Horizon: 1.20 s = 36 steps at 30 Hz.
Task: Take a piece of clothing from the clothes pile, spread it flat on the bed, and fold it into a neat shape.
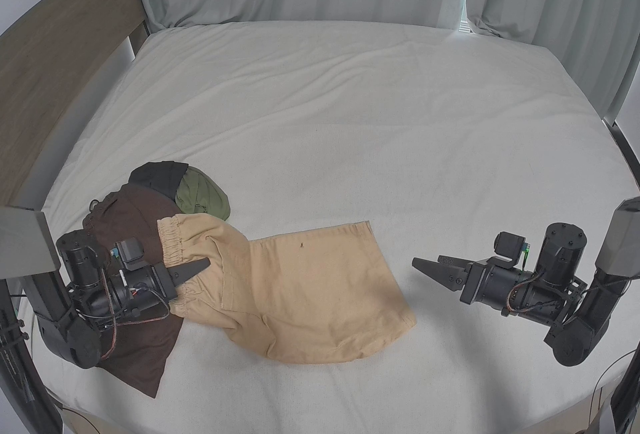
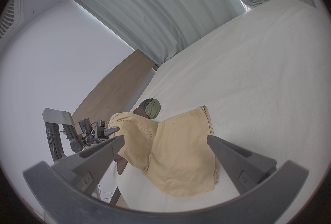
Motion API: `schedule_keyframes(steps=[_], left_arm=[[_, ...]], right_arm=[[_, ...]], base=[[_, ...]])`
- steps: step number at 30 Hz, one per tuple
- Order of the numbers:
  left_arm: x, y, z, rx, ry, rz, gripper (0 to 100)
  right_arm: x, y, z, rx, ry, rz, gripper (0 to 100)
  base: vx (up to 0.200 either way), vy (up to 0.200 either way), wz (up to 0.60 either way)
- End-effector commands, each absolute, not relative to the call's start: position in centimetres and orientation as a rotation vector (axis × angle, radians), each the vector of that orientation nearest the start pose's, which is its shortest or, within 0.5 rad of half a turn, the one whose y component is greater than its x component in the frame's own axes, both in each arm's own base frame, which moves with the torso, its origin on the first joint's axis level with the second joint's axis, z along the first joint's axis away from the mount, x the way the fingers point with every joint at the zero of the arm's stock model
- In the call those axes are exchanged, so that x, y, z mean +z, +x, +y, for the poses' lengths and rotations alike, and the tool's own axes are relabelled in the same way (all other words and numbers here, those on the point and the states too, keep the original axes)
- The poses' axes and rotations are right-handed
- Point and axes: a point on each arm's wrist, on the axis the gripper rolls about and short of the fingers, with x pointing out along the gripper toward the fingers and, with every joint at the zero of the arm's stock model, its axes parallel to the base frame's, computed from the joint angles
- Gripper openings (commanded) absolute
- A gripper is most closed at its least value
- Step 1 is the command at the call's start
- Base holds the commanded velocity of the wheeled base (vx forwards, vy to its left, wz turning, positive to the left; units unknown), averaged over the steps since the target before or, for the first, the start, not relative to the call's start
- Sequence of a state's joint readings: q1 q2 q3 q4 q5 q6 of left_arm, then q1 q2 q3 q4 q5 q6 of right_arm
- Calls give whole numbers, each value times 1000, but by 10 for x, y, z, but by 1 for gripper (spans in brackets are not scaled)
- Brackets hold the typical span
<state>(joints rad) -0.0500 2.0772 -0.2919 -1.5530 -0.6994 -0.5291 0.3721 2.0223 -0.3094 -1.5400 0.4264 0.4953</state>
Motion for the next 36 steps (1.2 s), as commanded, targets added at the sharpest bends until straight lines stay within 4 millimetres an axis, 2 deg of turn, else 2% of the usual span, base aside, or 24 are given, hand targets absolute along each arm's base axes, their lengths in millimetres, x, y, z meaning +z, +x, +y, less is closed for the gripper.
schedule_keyframes(steps=[1, 10, 17, 26, 36], left_arm=[[55, 278, -40, -705, -569, 414, 0], [57, 281, -47, -721, -567, 406, 0], [58, 283, -61, -763, -579, 417, 0], [64, 298, -102, -829, -646, 410, 0], [49, 306, -129, -886, -639, 449, 0]], right_arm=[[70, 257, 110, 736, 472, 367, 100], [71, 257, 110, 737, 472, 364, 100], [71, 258, 110, 737, 472, 364, 100], [72, 258, 110, 737, 472, 359, 100], [79, 260, 108, 738, 474, 325, 100]], base=[[0, 0, 0], [0, 0, 0], [0, 0, 0], [0, 0, 0], [0, 0, 0]])
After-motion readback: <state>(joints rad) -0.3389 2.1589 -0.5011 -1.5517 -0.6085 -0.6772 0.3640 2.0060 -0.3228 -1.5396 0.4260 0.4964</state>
